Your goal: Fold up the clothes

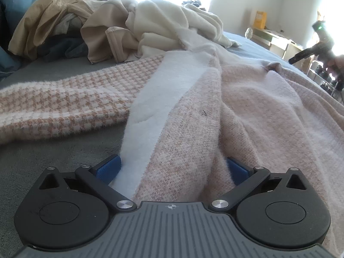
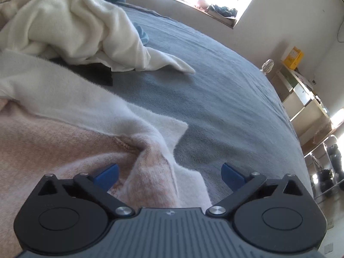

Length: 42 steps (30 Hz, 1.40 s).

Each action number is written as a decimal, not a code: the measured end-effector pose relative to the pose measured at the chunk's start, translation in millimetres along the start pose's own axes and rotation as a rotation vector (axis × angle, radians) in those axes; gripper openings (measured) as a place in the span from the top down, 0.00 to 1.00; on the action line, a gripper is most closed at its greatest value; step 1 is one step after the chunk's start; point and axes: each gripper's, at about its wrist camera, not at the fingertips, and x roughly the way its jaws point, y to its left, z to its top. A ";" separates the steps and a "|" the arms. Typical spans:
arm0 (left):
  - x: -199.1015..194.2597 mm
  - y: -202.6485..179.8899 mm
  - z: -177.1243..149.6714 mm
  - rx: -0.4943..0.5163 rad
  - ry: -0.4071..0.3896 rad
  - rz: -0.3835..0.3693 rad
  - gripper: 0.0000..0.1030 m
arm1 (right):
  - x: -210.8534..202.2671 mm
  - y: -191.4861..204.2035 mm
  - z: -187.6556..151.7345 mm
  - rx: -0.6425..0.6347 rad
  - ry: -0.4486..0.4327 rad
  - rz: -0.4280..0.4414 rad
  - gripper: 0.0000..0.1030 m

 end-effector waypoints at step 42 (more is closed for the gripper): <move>-36.9 14.4 -6.2 -0.151 0.052 -0.021 0.00 | -150.9 -93.5 -199.5 0.406 -0.106 -0.273 0.40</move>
